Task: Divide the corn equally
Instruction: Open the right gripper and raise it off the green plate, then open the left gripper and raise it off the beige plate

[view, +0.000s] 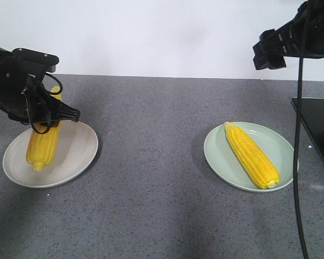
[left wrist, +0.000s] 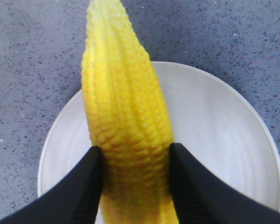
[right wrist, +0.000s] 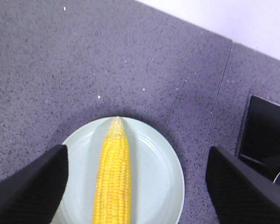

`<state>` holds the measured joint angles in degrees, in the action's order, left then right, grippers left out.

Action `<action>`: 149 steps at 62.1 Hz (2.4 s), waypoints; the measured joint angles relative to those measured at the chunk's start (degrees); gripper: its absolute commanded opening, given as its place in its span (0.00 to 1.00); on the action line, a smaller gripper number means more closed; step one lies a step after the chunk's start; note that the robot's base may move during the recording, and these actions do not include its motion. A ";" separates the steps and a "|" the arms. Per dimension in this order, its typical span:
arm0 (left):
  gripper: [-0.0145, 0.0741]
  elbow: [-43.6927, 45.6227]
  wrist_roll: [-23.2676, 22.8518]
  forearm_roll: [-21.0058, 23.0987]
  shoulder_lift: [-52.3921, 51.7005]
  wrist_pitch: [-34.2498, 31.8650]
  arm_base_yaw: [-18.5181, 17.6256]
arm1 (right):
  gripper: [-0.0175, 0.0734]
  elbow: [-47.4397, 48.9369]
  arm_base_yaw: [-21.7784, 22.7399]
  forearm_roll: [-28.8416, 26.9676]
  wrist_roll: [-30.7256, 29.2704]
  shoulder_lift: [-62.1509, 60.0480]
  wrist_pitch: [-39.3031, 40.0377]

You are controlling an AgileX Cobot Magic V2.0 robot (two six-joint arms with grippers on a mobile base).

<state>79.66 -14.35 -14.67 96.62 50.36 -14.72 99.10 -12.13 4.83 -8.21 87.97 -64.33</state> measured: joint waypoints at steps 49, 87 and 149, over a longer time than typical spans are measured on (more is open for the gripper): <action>0.60 0.00 1.64 1.57 3.26 1.12 0.00 | 0.83 0.00 0.00 0.00 0.00 -0.31 1.44; 0.59 3.05 2.57 1.52 1.76 6.20 0.00 | 0.78 0.00 0.00 -1.55 -1.36 -0.31 0.35; 0.15 -35.54 24.57 29.77 -54.74 -18.58 0.00 | 0.19 -45.52 0.00 -26.63 -19.10 -43.91 20.86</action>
<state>44.12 10.22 15.10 41.88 31.78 -14.72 53.58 -12.13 -21.80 -27.31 44.06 -43.47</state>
